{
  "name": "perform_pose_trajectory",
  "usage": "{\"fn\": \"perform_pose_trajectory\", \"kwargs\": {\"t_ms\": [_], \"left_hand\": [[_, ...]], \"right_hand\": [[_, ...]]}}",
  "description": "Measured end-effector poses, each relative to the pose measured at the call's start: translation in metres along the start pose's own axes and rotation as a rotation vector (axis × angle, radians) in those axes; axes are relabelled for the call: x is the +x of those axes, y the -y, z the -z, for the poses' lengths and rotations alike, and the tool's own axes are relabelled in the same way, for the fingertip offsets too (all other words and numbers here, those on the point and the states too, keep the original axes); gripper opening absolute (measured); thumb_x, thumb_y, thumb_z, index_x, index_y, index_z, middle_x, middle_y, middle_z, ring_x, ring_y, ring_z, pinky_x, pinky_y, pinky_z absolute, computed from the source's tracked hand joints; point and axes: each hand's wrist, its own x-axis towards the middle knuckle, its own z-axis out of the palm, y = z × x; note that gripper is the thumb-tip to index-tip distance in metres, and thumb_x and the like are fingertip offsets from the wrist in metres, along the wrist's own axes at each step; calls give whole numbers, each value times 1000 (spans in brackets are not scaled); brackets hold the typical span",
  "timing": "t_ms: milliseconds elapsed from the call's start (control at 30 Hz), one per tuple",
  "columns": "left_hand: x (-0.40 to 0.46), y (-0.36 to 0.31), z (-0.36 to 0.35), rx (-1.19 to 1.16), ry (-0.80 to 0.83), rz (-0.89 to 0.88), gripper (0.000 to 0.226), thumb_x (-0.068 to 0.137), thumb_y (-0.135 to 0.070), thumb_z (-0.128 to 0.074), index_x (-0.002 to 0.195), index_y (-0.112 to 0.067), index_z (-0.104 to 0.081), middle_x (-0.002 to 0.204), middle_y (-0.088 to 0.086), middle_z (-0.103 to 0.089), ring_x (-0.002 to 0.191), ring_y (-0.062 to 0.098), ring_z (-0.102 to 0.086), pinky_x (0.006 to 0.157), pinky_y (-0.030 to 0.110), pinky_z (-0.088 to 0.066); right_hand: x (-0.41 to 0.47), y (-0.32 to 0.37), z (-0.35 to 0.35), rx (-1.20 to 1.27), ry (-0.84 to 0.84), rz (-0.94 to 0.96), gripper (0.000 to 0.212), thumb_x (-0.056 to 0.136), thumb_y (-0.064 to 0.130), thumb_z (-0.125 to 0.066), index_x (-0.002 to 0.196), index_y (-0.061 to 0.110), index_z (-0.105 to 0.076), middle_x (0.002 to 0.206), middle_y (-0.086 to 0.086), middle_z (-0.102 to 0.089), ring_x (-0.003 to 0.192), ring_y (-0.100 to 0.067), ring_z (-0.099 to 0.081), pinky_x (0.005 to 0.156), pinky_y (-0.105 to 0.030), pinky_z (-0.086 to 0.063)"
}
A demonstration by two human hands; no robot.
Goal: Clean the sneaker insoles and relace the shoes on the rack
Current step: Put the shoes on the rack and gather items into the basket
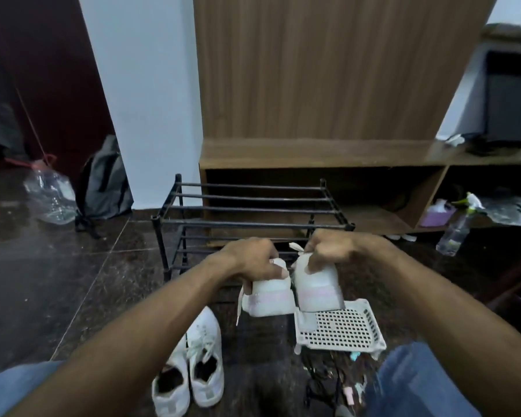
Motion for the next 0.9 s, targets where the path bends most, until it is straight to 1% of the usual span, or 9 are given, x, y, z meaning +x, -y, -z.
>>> {"fn": "perform_pose_trajectory", "kwargs": {"t_ms": [33, 100, 200, 300, 400, 500, 600, 733, 900], "left_hand": [[0, -5, 16, -3, -11, -20, 33, 85, -54, -60, 71, -23, -60, 65, -6, -62, 70, 20, -69, 54, 28, -41], [0, -15, 45, -67, -19, -47, 29, 86, -50, -63, 78, -22, -64, 69, -3, -66, 65, 20, -71, 54, 29, -47], [2, -29, 83, -103, -86, -62, 29, 87, -48, -64, 87, -19, -67, 79, -1, -72, 65, 19, -72, 58, 30, -54], [11, -38, 113, -41, -207, -82, 28, 87, -50, -63, 83, -22, -65, 71, -6, -68, 67, 18, -72, 61, 30, -51], [29, -43, 126, 71, -334, -58, 31, 86, -55, -60, 97, -26, -68, 68, -11, -63, 66, 15, -68, 59, 29, -44], [61, -40, 109, 247, -485, -12, 35, 86, -58, -57, 93, -25, -63, 93, -2, -65, 91, 25, -63, 65, 30, -37], [98, -30, 79, 294, -539, 32, 33, 92, -54, -51, 103, -24, -60, 111, 5, -63, 101, 31, -58, 71, 33, -35], [141, -14, 52, 307, -597, 53, 25, 96, -45, -49, 107, -24, -56, 108, 4, -66, 100, 32, -60, 68, 34, -37], [196, -7, 39, 348, -592, 102, 22, 96, -38, -53, 108, -20, -59, 103, 4, -67, 99, 32, -63, 68, 35, -41]], "right_hand": [[-7, 5, 15, -3, -31, 10, 26, 78, 18, -66, 94, -4, -68, 79, -6, -58, 73, -19, -51, 62, -29, -38], [-19, 11, 44, 49, -93, 21, 28, 68, 21, -66, 85, -1, -68, 73, -6, -57, 68, -21, -52, 58, -28, -37], [-32, 13, 83, 134, -183, 36, 21, 67, 19, -67, 81, 4, -69, 74, -6, -65, 69, -22, -61, 59, -29, -46], [-34, 7, 118, 138, -305, 40, 23, 75, 14, -69, 89, -4, -68, 82, -11, -65, 76, -25, -61, 68, -37, -50], [-27, -4, 140, 122, -396, 80, 25, 76, 15, -69, 87, -7, -65, 73, -7, -56, 69, -20, -52, 64, -33, -41], [-1, -24, 140, 43, -478, 78, 20, 78, 19, -71, 77, 0, -67, 67, -3, -55, 65, -18, -52, 62, -29, -36], [40, -50, 122, -113, -591, 25, 24, 76, 28, -68, 70, 7, -58, 66, -2, -55, 71, -25, -55, 59, -31, -37], [82, -78, 88, -214, -681, -58, 16, 84, 32, -61, 86, 16, -58, 87, -2, -52, 91, -29, -57, 67, -31, -37], [132, -110, 70, -203, -727, -43, 12, 89, 27, -60, 87, 16, -56, 106, -9, -62, 96, -34, -60, 67, -32, -38]]}}
